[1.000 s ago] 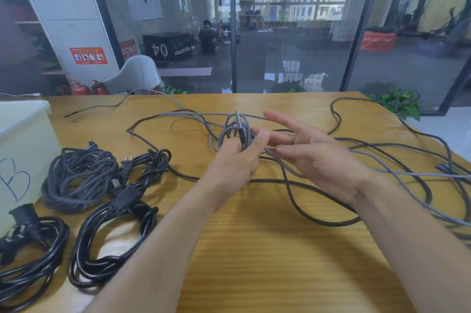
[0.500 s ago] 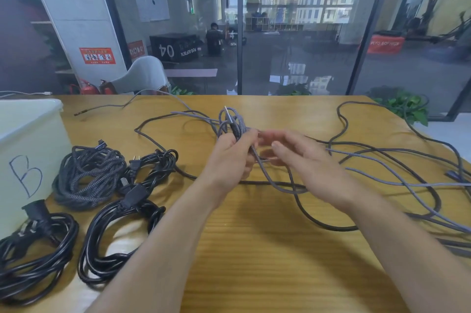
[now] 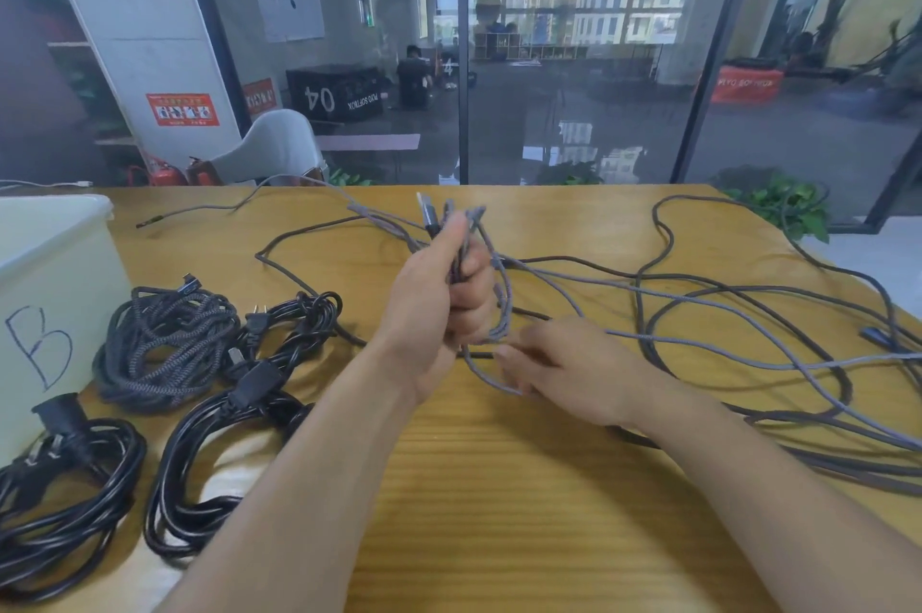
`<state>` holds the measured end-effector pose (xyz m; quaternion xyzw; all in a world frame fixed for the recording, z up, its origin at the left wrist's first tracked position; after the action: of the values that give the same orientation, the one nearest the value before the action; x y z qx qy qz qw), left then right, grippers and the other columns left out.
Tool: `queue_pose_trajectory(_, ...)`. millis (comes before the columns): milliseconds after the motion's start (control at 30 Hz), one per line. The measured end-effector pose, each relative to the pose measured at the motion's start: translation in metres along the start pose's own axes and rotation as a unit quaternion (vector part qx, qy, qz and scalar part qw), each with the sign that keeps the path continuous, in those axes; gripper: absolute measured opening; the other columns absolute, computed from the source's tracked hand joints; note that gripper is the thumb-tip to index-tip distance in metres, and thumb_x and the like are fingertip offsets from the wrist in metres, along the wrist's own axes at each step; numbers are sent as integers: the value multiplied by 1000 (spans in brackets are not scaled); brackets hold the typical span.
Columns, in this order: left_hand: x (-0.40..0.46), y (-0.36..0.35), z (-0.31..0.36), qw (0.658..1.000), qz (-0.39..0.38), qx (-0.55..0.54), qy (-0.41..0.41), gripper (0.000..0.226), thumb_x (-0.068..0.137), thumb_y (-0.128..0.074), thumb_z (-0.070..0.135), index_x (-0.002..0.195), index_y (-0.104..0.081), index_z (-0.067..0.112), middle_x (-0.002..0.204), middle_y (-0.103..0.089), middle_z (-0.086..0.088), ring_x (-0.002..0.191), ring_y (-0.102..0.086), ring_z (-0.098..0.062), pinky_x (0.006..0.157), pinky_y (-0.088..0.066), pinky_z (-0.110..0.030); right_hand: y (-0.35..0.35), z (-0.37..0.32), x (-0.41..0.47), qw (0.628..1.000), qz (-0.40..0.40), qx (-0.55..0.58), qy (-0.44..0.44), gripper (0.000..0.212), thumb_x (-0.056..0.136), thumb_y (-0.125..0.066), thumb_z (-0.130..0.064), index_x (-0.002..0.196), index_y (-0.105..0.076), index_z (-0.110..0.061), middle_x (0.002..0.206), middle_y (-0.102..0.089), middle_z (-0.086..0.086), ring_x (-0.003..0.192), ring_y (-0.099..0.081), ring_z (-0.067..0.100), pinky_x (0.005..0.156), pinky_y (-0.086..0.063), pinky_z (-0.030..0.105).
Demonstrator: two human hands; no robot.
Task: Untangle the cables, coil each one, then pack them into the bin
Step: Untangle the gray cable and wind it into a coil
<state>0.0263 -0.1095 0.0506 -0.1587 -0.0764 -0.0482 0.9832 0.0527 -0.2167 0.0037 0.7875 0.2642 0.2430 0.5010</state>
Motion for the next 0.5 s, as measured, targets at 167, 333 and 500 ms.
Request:
queue_pose_trajectory(167, -4, -21, -14, 992, -88, 60, 62, 63, 106, -17, 65, 65, -33, 20, 50, -18, 5, 46, -7, -13, 44, -7, -28, 52, 27, -7, 901, 265, 339, -53, 20, 111, -47, -31, 121, -64, -27, 108, -73, -3, 100, -69, 15, 88, -59, 43)
queue_pose_trajectory(333, -11, -43, -29, 970, -160, 152, 101, 63, 106, -19, 62, 61, -32, 20, 48, -22, 7, 43, -12, -12, 42, -13, -24, 64, 10, -15, 824, 258, 504, 27, 52, 105, -37, -53, 135, -62, -19, 118, -72, 11, 107, -70, 24, 95, -56, 36)
queue_pose_trajectory(500, -15, -48, -24, 966, -172, 169, 95, 67, 107, -18, 61, 59, -37, 18, 49, -21, 5, 43, -13, -13, 43, -15, -26, 77, -2, -23, 845, 279, 450, 74, 40, 105, -43, -38, 120, -73, -15, 73, -55, 30, 65, -58, 20, 64, -52, 27)
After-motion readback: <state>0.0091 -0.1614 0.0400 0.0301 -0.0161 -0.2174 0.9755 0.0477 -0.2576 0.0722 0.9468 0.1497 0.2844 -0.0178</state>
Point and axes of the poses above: each hand's wrist, its own x-axis towards the middle knuckle, its own y-axis out of the back of the hand, z = x × y, the point moved 9 cm from there along x, towards the middle knuckle
